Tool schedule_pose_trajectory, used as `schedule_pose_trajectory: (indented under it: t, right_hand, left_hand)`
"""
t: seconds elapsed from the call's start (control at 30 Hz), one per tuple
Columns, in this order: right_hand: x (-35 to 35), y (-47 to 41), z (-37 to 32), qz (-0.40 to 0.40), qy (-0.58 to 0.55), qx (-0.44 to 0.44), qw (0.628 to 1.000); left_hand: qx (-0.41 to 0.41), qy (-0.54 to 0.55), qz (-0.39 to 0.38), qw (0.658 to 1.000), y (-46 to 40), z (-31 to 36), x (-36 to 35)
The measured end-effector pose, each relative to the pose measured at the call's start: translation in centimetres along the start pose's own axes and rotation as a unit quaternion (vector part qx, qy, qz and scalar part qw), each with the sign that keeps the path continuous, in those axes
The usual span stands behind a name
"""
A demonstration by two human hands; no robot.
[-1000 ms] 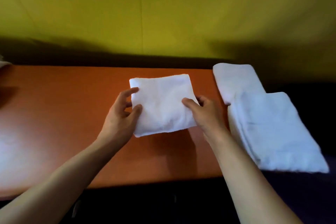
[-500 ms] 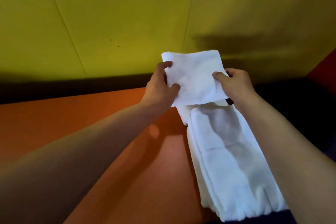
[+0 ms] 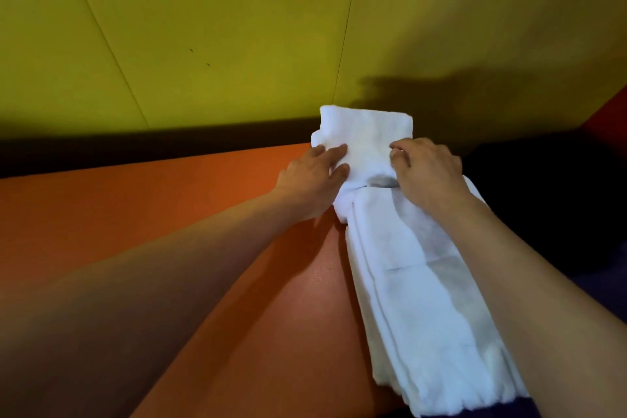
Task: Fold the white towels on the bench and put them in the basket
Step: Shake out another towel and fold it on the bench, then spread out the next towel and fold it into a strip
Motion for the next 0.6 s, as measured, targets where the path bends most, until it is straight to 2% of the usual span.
schedule_pose_trajectory:
  t: [0.23,0.37,0.6]
  right_hand:
    - [2.4,2.6,-6.6,0.068,-0.063,0.095,0.991]
    - [2.2,5.4,-12.3,0.082,-0.067,0.157,0.982]
    - [0.9,10.3,-23.2,0.05,-0.103,0.211,0.971]
  left_hand:
    - [-0.068,-0.101,0.109,0.987,7.3,-1.9,3.7]
    - [-0.067,-0.129,0.151,0.978,12.3,-5.3,6.5]
    - [-0.016,-0.166,0.198,0.966,21.6,-13.7,11.6]
Point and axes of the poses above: each hand's wrist, its own y-axis away from the middle knuckle, its own x-axis out of the back of the hand, z = x × y, the point moved 1 cm from there along -y, towards the middle knuckle, and after that the axes turned 15 degrees about x, right-handed, at the moved point
